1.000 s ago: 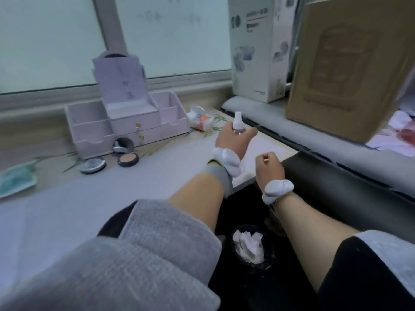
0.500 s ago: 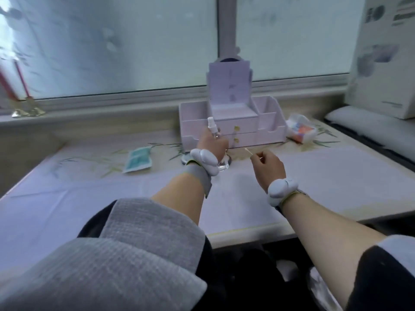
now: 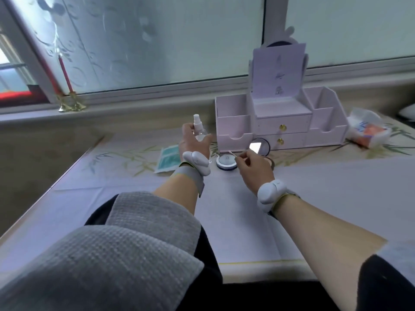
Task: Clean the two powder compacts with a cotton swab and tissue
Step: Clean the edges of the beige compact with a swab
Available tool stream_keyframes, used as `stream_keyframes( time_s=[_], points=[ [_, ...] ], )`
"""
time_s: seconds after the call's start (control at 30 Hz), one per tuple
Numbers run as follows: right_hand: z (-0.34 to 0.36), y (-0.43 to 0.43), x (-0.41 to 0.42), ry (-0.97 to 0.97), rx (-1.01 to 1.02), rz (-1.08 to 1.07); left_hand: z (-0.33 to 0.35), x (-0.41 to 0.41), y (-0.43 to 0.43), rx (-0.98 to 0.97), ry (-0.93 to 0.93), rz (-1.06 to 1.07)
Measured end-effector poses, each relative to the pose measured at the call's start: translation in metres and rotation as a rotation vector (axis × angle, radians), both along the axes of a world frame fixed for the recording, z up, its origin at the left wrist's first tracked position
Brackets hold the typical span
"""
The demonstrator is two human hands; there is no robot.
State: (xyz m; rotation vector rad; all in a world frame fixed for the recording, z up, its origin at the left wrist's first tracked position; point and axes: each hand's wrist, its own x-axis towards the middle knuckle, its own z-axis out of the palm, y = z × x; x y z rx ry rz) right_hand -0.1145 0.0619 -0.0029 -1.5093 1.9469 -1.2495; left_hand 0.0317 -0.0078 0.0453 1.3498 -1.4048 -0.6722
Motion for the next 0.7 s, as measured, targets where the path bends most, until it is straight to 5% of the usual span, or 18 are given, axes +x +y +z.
stream_keyframes(
  time_s=[0.7],
  points=[
    [-0.02,-0.06,0.026,-0.205,0.039,0.07,-0.019,0.018,-0.084,0.031,-0.102,-0.03]
  ],
)
